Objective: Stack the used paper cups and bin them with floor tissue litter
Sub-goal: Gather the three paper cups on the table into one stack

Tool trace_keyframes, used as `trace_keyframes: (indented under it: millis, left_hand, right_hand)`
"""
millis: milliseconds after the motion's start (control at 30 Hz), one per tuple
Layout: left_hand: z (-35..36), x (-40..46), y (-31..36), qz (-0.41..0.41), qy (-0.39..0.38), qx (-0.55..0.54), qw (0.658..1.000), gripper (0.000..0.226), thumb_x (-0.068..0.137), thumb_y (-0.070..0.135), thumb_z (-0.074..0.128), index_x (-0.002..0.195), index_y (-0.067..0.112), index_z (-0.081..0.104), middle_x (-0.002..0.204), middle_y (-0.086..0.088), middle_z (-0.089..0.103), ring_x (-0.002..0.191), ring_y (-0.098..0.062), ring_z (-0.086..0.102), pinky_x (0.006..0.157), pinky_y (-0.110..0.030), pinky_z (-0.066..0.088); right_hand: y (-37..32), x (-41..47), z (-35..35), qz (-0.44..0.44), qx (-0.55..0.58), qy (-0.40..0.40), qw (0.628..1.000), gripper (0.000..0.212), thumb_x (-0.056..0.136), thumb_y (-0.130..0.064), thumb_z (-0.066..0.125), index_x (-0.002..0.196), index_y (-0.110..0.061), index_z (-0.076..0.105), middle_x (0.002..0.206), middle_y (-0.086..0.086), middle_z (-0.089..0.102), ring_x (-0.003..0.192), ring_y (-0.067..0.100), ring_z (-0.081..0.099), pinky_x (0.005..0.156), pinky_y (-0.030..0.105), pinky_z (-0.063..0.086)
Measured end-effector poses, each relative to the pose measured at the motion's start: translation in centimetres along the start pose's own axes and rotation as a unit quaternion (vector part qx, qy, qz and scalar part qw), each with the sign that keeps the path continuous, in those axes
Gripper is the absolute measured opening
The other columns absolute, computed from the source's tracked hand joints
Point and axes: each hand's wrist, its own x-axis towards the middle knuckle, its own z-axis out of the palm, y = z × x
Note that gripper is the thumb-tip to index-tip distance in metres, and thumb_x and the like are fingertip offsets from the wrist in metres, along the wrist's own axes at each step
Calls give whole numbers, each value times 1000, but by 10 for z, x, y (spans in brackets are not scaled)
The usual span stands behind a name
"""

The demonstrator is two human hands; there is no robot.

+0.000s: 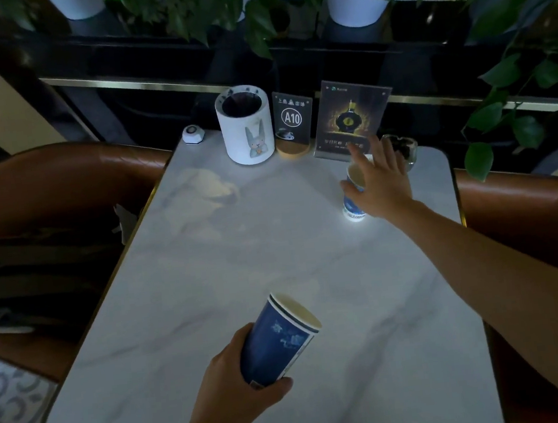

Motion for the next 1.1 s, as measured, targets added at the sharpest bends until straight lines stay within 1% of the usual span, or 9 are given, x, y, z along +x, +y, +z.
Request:
trace_keyframes:
  millis: [100,233,367,600,700,800,900,967,1100]
  left_hand:
    - [-2,2,-2,-8,1,3,1000,69,52,55,85,107,50,44,92,28,65,84,8,63,60,-10,48]
    - [-4,3,-1,-16,0,12,1000,72,54,53,86,110,47,41,95,27,63,82,0,66,59,-11,49]
    - [-5,3,-3,-13,2,13,1000,69,55,51,86,107,50,40,95,27,63,82,2,65,60,-11,49]
    - [-4,0,-6,6,10,22,1000,64,54,55,84,100,56,40,93,28,62,81,2,65,64,-17,53]
    - [-3,-5,-6,15,8,30,999,70,54,56,83,107,52,38,95,28,61,82,1,64,67,-20,55]
    - [-2,-10,-9,24,5,36,999,76,54,57,83,114,49,36,94,30,59,83,1,64,66,-17,52]
    - [0,-17,-14,29,0,42,999,77,55,59,82,118,47,37,95,31,57,83,3,63,63,-12,49]
    - [2,-22,-19,30,1,48,998,79,55,62,80,120,46,38,98,29,58,83,3,62,62,-11,47]
    - [9,-30,-28,34,1,63,997,85,54,68,77,126,43,41,105,24,61,87,-1,64,73,-20,55]
  right_hand:
    - [5,11,12,18,-11,-53,998,71,86,-61,39,146,-33,15,160,11,6,146,41,3,116,59,13]
    - [1,6,16,40,26,-28,998,64,87,-47,49,142,-33,20,157,12,16,141,44,16,106,60,30]
    - [-3,2,10,36,17,-18,999,58,87,-43,50,139,-28,28,148,13,27,131,44,28,94,58,43]
    - [-6,-18,3,28,36,28,999,57,88,-46,52,138,-26,34,145,14,35,127,42,36,97,54,40]
    - [-15,-35,-8,19,79,60,995,54,88,-47,51,136,-26,37,143,12,40,127,40,37,97,53,41]
    - [-26,-58,-20,-4,134,97,986,53,88,-49,46,133,-23,41,134,12,47,120,36,44,95,49,44]
    - [-34,-85,-31,-13,206,95,974,53,88,-51,44,133,-22,43,130,9,50,118,28,45,98,34,35]
    - [-39,-103,-40,0,255,83,963,52,89,-50,44,133,-23,43,127,7,51,117,24,46,94,25,31]
    - [-53,-143,-64,41,367,81,926,46,89,-39,55,133,-24,48,129,4,53,118,17,49,93,25,37]
